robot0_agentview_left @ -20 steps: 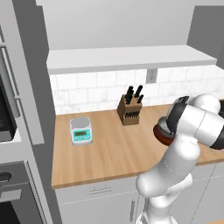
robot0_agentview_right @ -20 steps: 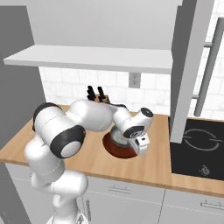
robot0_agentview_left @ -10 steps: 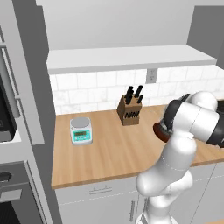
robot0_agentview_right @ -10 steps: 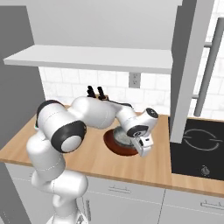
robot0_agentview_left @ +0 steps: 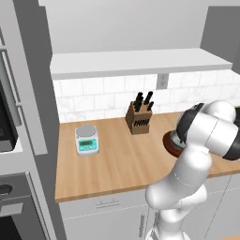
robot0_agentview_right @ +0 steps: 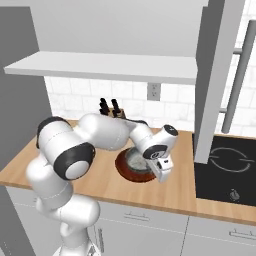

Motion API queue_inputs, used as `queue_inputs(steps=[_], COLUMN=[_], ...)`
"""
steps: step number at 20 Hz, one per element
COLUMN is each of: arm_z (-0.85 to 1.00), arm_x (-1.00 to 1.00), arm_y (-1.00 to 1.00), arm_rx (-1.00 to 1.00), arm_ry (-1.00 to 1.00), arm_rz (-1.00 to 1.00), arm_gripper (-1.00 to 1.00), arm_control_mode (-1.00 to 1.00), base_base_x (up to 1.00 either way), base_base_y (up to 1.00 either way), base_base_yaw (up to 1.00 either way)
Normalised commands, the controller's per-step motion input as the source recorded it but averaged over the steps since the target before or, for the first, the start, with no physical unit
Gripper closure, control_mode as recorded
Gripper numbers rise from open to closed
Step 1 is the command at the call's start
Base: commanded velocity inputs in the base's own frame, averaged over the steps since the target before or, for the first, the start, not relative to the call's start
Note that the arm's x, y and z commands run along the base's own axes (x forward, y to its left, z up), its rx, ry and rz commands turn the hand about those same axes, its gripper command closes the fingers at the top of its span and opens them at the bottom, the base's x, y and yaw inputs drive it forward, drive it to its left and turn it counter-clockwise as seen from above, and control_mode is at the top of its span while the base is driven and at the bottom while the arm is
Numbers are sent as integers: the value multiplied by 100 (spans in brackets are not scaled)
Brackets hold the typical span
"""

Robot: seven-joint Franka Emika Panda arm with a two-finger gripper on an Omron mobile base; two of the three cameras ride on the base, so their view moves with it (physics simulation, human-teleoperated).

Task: Pick up the bowls on the counter and stack them on top of one another in the open cabinet. Place the smaller bowl on top of the larger bowl.

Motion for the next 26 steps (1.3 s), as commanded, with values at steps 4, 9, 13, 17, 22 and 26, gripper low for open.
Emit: queue_inputs(steps=[4,9,13,17,22,26], arm_z=[4,49,44,9,4,-1], arm_x=[-13,-19,-29,-18,-5,1], arm_y=[7,0,-6,-37,-35,-10], arm_rx=[-1,0,0,1,0,0], arm_ry=[-1,-1,0,0,0,-1], arm_rz=[0,0,0,5,5,3], arm_gripper=[-100,-100,-100,-100,-100,-100], arm_control_mode=[-100,-100,-100,-100,-100,-100], base_base_x=[0,0,0,0,0,0], base_base_y=[0,0,0,0,0,0], base_base_yaw=[0,0,0,0,0,0])
